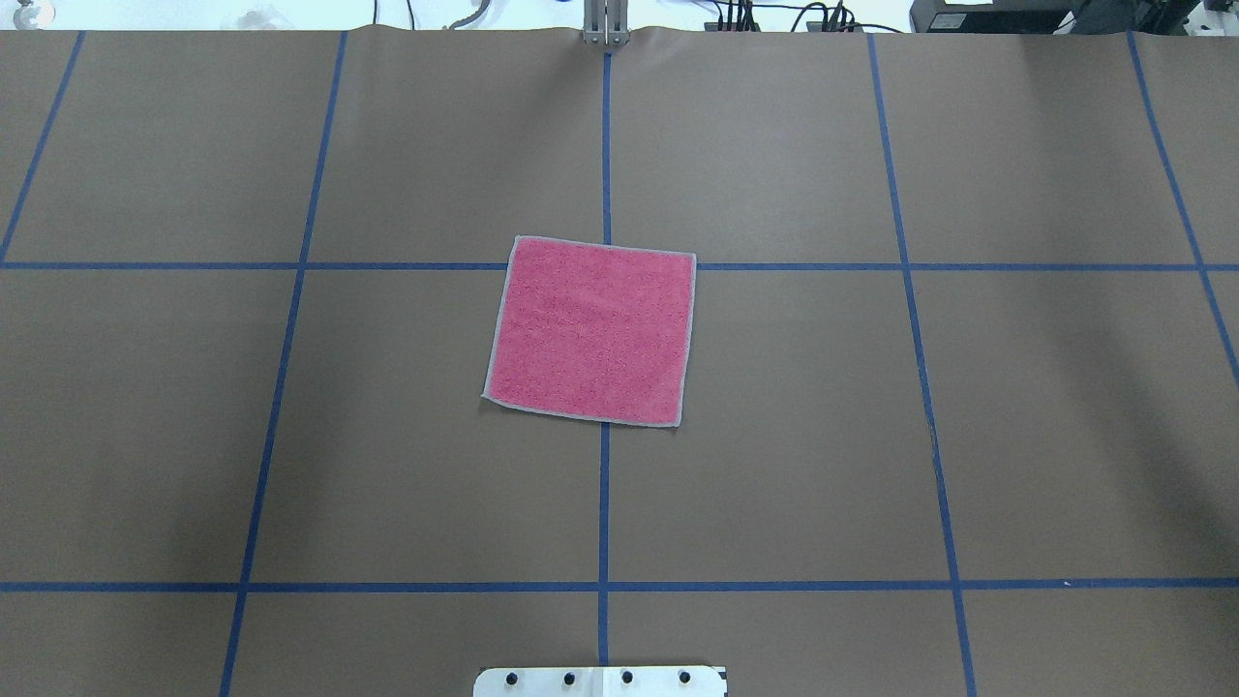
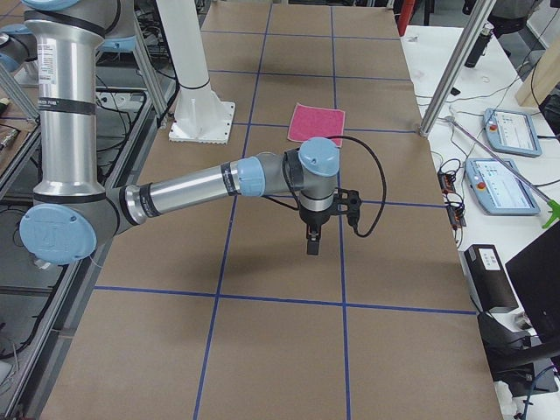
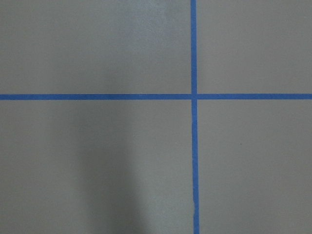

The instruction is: Fold towel twice with both arms

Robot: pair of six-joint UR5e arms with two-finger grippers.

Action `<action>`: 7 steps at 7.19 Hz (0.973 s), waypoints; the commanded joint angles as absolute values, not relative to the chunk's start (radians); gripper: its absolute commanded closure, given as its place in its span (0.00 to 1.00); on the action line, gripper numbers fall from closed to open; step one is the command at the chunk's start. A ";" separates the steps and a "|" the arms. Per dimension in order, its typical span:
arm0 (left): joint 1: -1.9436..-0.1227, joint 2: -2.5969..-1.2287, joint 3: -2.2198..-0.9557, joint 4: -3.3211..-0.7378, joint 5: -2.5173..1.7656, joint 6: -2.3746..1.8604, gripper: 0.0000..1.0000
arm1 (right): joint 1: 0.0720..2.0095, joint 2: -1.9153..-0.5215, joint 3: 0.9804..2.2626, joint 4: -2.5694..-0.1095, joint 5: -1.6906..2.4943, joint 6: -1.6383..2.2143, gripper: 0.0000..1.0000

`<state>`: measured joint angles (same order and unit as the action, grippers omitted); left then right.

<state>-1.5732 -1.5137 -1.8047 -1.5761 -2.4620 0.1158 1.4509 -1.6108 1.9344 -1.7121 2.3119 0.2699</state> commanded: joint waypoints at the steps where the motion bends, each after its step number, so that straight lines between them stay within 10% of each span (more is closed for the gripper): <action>1: -1.466 -1.538 -1.808 -1.606 -2.522 0.027 0.00 | 1.343 -1.580 1.997 -1.712 2.321 0.467 0.00; 7: -1.142 -1.679 -1.816 -1.946 -2.505 -0.782 0.00 | 0.966 -1.458 2.039 -1.430 2.222 1.214 0.00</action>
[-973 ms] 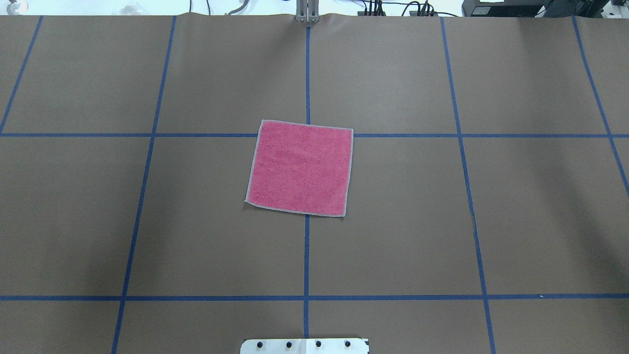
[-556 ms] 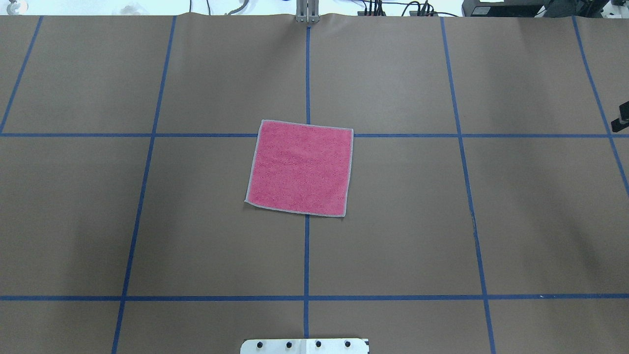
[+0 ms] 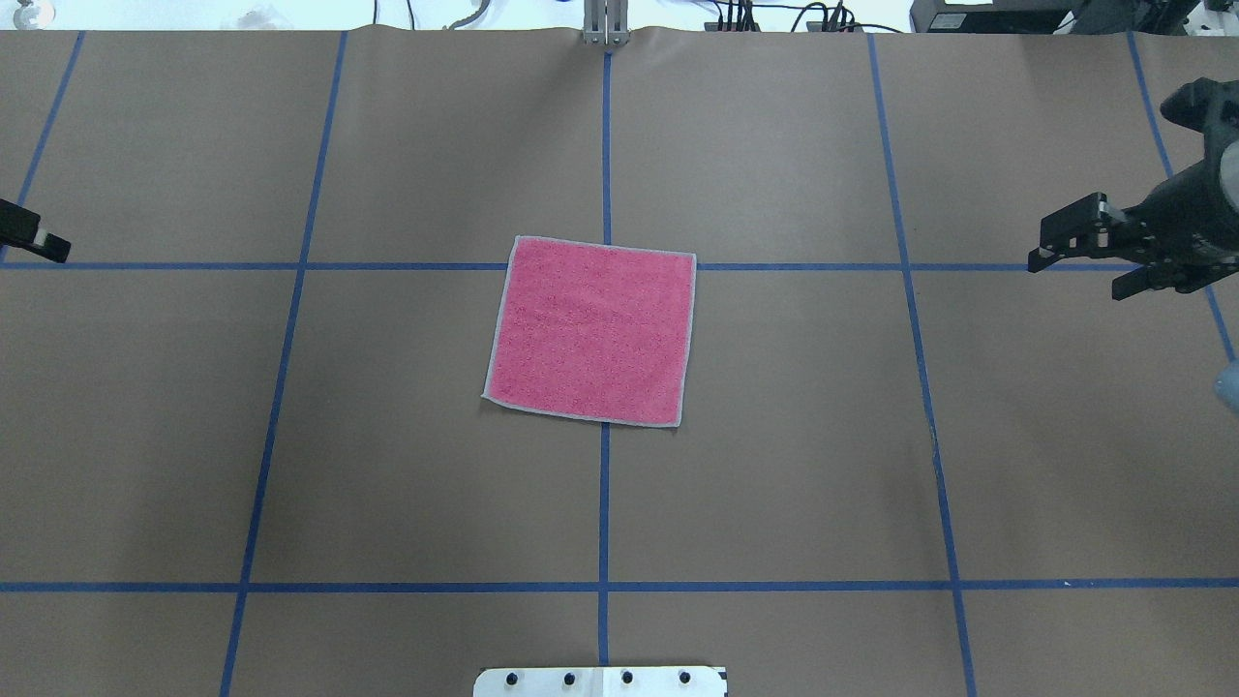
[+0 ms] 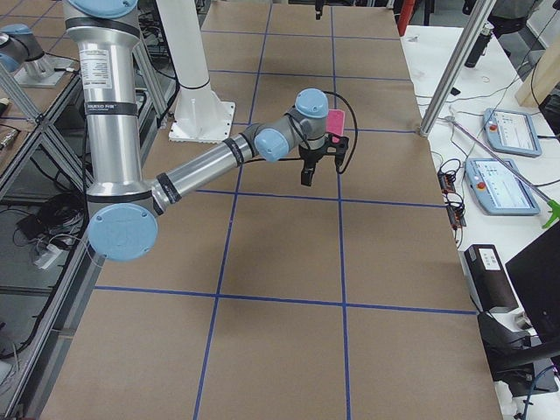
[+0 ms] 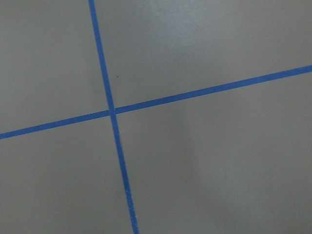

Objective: Fold towel twice with both arms
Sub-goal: 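Move both grippers toward the pink towel's corners nearest the robot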

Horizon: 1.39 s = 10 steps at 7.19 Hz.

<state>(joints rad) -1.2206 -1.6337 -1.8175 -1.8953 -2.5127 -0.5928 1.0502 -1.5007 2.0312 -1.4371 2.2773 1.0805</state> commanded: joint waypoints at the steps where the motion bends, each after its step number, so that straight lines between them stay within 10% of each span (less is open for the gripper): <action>1: -1.112 -1.719 -1.818 -1.956 -2.493 -0.986 0.00 | 0.889 -1.424 2.046 -1.430 2.150 1.339 0.00; 10: -0.546 -2.051 -1.641 -2.126 -1.868 -1.686 0.04 | 0.558 -1.250 2.048 -1.440 1.815 1.756 0.00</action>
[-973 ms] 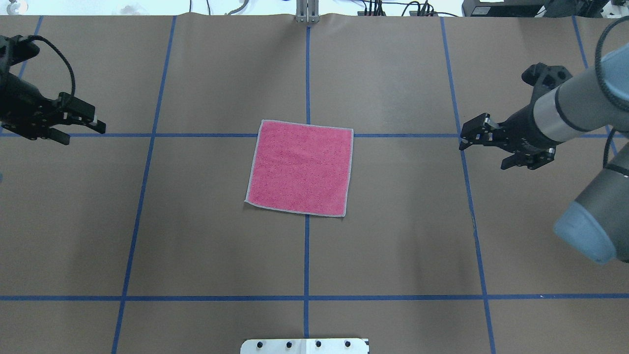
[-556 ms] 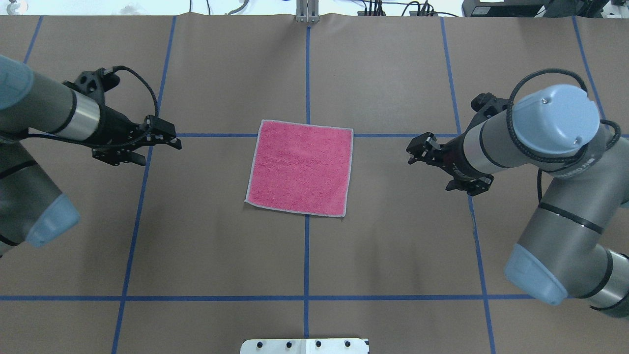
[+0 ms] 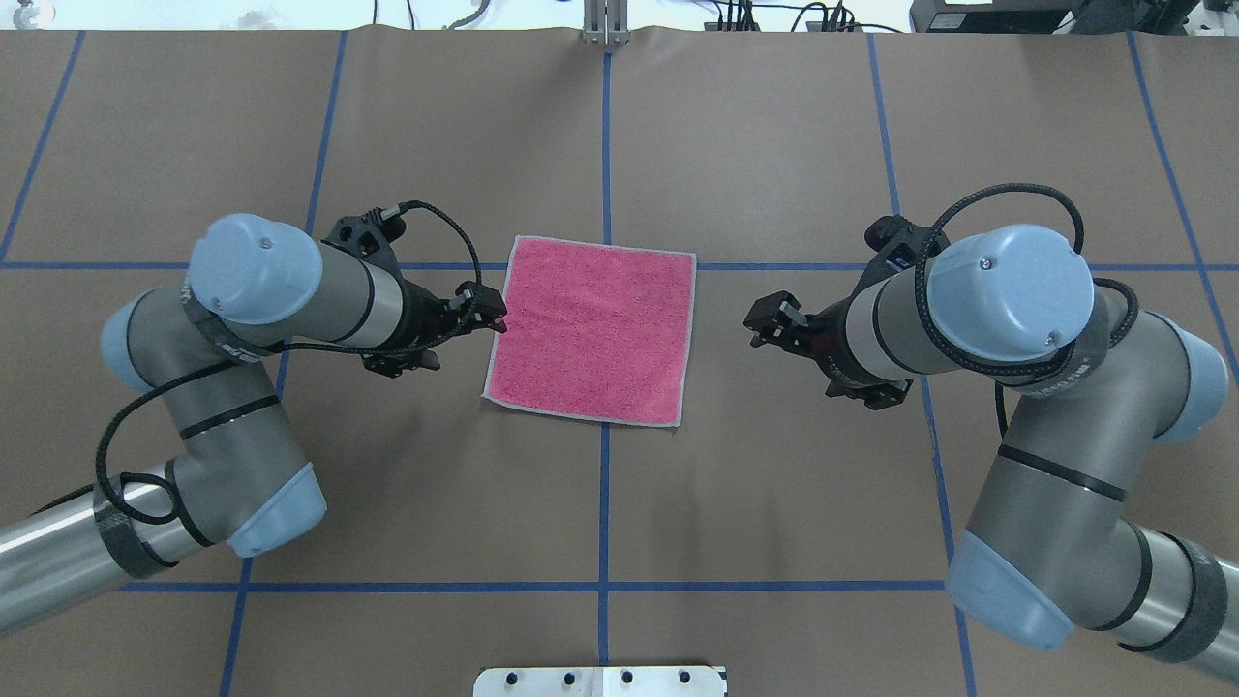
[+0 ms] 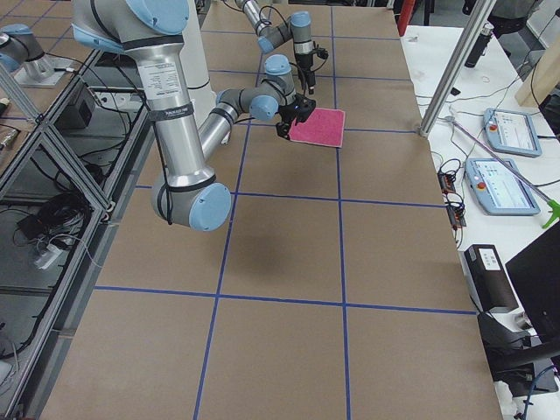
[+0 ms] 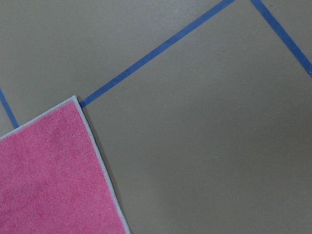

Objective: Fold towel twice with both arms
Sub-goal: 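Move both grippers toward the pink towel's corners nearest the robot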

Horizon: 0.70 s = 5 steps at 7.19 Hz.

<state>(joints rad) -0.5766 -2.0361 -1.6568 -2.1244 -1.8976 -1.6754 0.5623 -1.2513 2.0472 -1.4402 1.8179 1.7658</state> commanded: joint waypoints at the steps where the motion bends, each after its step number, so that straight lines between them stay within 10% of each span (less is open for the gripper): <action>1: -0.542 -2.048 -1.640 -2.126 -1.868 -1.684 0.14 | 0.557 -1.250 2.046 -1.440 1.813 1.756 0.00; 3: -0.538 -2.049 -1.622 -2.128 -1.868 -1.684 0.43 | 0.557 -1.250 2.046 -1.440 1.813 1.758 0.00; 5: -0.532 -2.048 -1.617 -2.128 -1.870 -1.683 0.47 | 0.551 -1.250 2.046 -1.440 1.803 1.756 0.00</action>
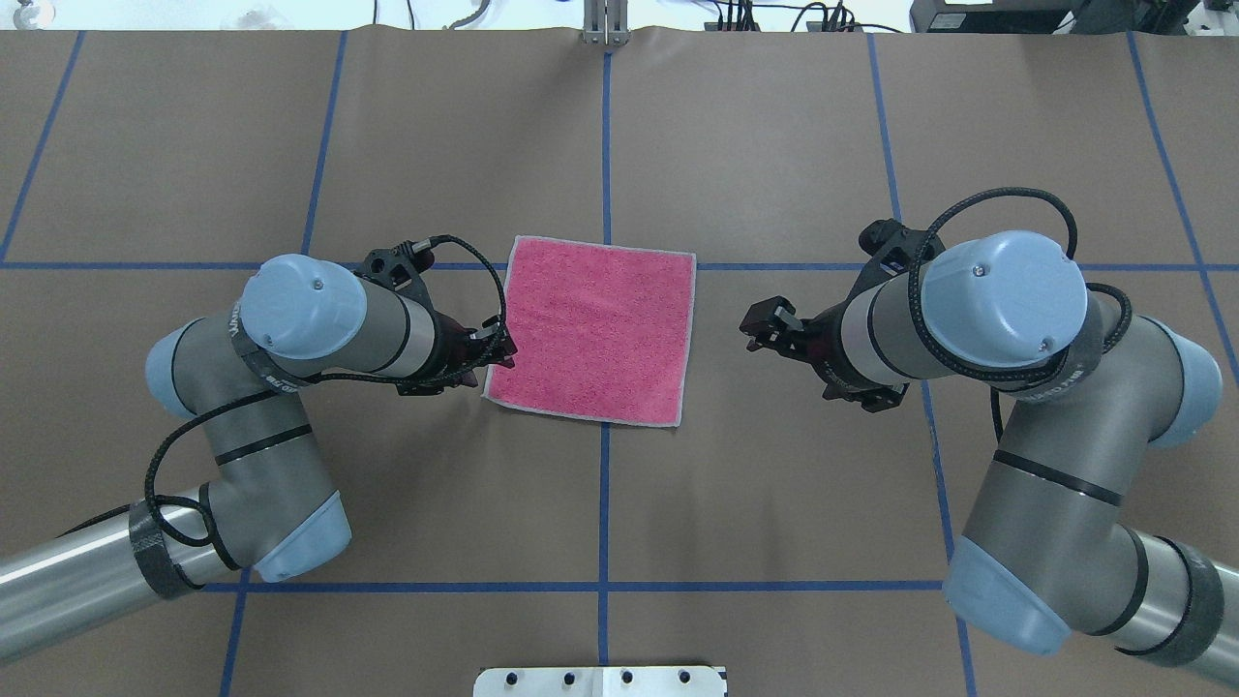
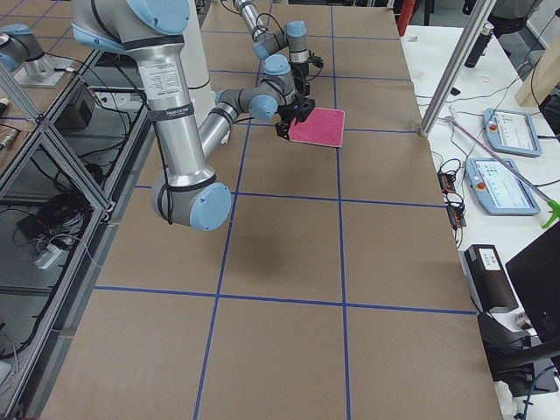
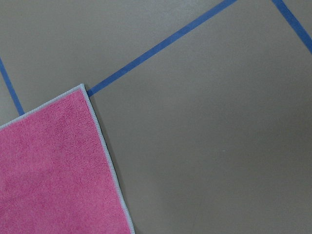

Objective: Fold towel twice with both arms
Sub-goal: 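Move both grippers toward the pink towel's corners nearest the robot, then lower both grippers and pinch the towel's near corners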

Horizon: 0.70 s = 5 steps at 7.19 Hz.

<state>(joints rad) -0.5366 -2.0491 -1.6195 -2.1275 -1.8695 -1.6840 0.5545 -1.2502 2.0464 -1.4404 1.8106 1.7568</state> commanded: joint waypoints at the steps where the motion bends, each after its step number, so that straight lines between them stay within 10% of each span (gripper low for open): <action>1: -0.532 -2.045 -1.617 -2.128 -1.870 -1.680 0.47 | 0.540 -1.250 2.045 -1.440 1.784 1.756 0.00; 5: -0.517 -2.036 -1.617 -2.128 -1.871 -1.675 0.47 | 0.535 -1.252 2.046 -1.440 1.779 1.756 0.00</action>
